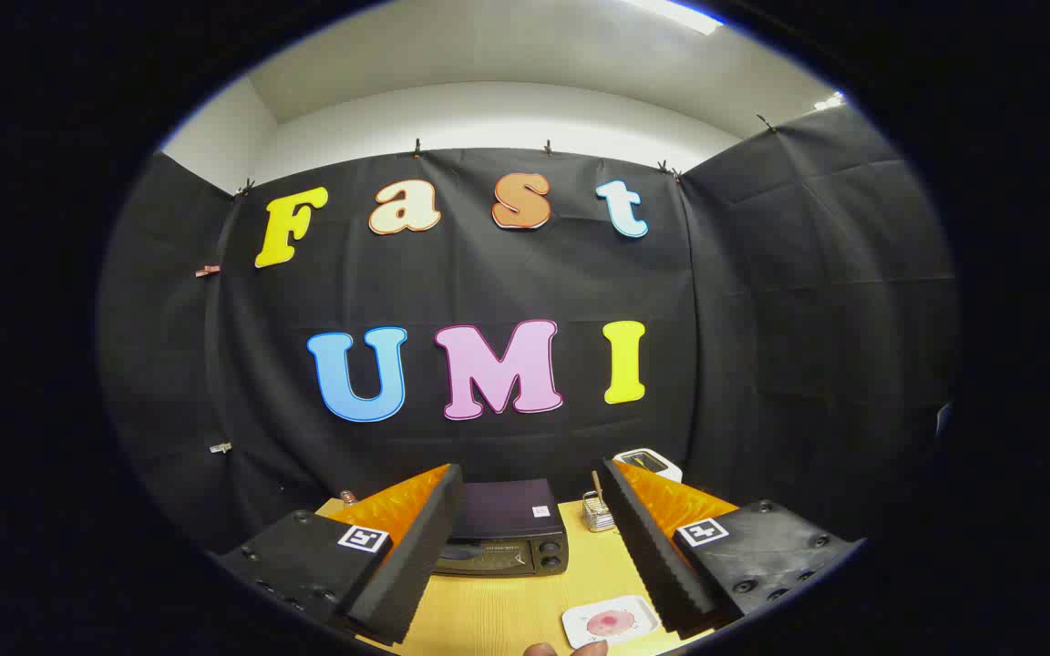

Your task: Open the toaster oven, put the food inside, and close the toaster oven door.

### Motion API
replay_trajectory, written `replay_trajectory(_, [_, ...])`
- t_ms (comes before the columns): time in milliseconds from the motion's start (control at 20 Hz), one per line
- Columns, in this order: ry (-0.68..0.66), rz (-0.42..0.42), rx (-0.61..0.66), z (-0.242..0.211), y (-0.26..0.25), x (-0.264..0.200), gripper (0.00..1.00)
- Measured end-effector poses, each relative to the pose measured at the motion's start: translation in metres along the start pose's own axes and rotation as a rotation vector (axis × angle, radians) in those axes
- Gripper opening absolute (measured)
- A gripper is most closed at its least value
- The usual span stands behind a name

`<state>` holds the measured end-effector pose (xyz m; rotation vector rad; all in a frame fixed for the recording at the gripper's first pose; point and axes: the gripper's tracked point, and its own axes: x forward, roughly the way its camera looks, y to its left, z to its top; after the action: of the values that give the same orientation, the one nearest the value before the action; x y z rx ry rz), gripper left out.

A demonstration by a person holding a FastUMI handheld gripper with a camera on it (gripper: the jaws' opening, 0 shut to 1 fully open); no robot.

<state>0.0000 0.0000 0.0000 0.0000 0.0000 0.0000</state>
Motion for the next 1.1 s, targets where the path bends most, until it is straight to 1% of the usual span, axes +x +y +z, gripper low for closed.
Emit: replay_trajectory(1100, [-0.010, 0.021, -0.054, -0.003, 0.021, 0.012, 0.99])
